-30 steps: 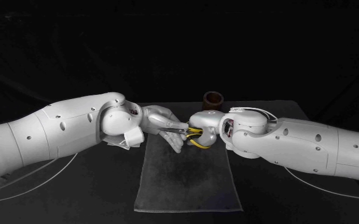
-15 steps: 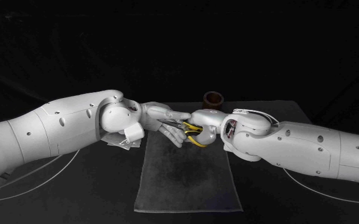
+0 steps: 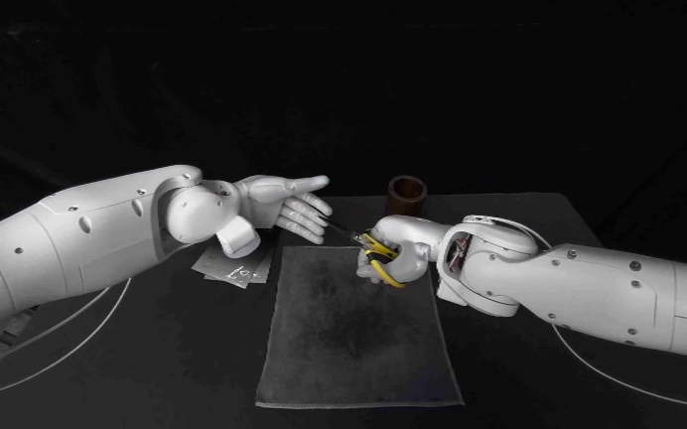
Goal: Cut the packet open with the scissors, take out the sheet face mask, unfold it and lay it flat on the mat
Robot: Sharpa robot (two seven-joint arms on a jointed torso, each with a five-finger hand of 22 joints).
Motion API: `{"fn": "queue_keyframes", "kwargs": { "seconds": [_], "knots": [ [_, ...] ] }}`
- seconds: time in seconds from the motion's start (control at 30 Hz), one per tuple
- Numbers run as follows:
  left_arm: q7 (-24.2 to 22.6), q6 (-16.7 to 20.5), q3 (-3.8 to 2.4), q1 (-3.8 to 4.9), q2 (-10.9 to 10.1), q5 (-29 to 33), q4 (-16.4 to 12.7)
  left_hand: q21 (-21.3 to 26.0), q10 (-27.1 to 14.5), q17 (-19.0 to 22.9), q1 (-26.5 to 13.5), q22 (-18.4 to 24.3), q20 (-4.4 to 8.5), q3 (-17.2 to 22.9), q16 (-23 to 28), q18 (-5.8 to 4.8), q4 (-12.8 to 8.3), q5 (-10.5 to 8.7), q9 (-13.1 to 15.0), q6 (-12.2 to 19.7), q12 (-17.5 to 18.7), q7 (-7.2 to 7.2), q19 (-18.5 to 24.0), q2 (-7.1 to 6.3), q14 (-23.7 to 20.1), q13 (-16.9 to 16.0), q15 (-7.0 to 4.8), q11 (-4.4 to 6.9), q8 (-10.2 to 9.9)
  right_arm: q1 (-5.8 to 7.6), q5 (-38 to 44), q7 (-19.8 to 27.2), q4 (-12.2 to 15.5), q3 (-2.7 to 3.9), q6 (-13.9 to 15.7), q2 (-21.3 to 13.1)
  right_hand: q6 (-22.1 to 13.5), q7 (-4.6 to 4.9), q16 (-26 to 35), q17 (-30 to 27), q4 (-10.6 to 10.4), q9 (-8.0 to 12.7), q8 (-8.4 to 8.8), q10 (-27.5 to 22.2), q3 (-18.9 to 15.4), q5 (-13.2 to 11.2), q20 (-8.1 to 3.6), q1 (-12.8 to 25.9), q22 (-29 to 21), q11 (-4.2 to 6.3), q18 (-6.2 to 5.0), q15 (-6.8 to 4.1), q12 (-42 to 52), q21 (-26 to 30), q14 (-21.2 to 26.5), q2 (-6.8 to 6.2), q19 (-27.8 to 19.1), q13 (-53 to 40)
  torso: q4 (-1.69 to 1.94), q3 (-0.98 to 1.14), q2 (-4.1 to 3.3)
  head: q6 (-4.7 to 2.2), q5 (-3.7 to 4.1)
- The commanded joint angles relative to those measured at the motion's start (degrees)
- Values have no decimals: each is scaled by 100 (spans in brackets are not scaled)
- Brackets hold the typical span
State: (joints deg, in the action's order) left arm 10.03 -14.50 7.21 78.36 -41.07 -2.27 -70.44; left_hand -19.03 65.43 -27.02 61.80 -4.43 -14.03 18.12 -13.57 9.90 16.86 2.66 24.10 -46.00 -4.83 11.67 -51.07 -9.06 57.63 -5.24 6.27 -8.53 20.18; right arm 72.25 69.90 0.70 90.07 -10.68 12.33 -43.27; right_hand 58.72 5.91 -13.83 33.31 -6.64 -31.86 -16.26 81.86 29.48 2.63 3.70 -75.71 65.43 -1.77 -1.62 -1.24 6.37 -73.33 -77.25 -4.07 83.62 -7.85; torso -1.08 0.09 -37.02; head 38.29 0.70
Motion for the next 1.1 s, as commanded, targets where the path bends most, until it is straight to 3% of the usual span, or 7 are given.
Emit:
{"fn": "queue_keyframes", "kwargs": {
  "seconds": [0.03, 0.17, 0.37, 0.63, 0.77, 0.97, 1.1],
  "knots": [
    [-592, 438, -5, 2, -109, 321, 29, 30, 2, -10, -81, 10, -16, -139, -22, 62, 2, 12, -7, -57, -37, -5, -45, -12, -12, -11, 29, -5, 19, -55, -945, 636, 36, 4, -107, -98, 5, 3, 21, 6, 608, -10, -34, 340, 624, 16, 8, 22, -1, 17, -303, -19, -22, 20, 18, 34, 122, 6, -2, -3, 5, -8, 16],
    [-827, 566, -4, -8, -253, 408, 38, 44, 13, -17, -57, 16, -14, -291, -30, 62, 0, 14, -10, -93, -74, -20, -53, 46, -20, -25, 23, 6, 27, -158, -1418, 925, 48, 4, -192, -207, -8, 11, 51, 5, 623, -25, -30, 332, 636, 16, 16, 41, -44, 9, -310, -7, -47, 55, 49, 28, 103, 15, 11, 5, 6, -26, 6],
    [-1116, 778, 0, -75, -468, 455, -13, 55, 68, -32, 226, 19, -5, -417, -58, 64, -13, 15, -21, -191, -152, -50, -83, 131, -7, -53, 2, 36, 47, -323, -3117, 1333, 40, 3, -401, -339, -30, 22, 88, 2, 640, -44, -23, 314, 640, 16, 29, 64, -84, -3, -317, 8, -84, 91, 82, 20, 78, 28, 8, 9, 8, -36, -20],
    [-1417, 978, 3, -372, -783, 468, -193, 61, 70, -40, 449, 20, 2, -484, -75, 63, -18, 16, -42, -224, -183, -49, -102, 163, 0, -62, -3, 39, 34, -568, -5538, 1557, 91, 1, -930, -456, -212, 115, 186, 8, 605, -63, 84, 74, 629, 15, 84, 174, -338, -98, -361, 76, -282, 294, 161, 86, -23, 111, 18, 4, 13, -18, -34],
    [-1532, 1020, 3, -504, -876, 469, -238, 63, 65, -41, 507, 20, 4, -503, -78, 63, -21, 15, -49, -230, -188, -46, -105, 167, -1, -63, -2, 37, 28, -704, -6343, 1587, 106, 1, -1206, -436, -332, 192, 242, 15, 561, -30, 188, -202, 552, 14, 132, 275, -531, -176, -393, 132, -300, 449, 216, 33, -92, 195, 28, 2, 9, 15, -53],
    [-1769, 1010, 4, -620, -1020, 360, -263, 75, 11, -41, 726, 22, 4, -664, -76, 61, -24, 15, -85, -216, -189, -47, -104, 66, -28, -57, 6, 30, -16, -901, -7097, 1612, 55, 2, -1662, -367, -535, 239, 284, 46, 388, 102, 420, -602, 179, 22, 190, 691, -695, -258, -427, 188, -295, 584, 231, -429, -140, 335, 17, 0, 1, 56, -74],
    [-1878, 1013, 4, -650, -1109, 258, -270, 82, -17, -41, 882, 22, 3, -807, -78, 60, -26, 16, -112, -198, -191, -50, -104, 25, -38, -52, 8, 29, -51, -996, -7318, 1597, 10, 2, -1835, -322, -565, 233, 314, 64, 327, 187, 525, -697, 48, 56, 207, 809, -813, -266, -453, 196, -276, 679, 232, -591, -169, 379, 17, -4, 6, 85, -97]
  ]
}}
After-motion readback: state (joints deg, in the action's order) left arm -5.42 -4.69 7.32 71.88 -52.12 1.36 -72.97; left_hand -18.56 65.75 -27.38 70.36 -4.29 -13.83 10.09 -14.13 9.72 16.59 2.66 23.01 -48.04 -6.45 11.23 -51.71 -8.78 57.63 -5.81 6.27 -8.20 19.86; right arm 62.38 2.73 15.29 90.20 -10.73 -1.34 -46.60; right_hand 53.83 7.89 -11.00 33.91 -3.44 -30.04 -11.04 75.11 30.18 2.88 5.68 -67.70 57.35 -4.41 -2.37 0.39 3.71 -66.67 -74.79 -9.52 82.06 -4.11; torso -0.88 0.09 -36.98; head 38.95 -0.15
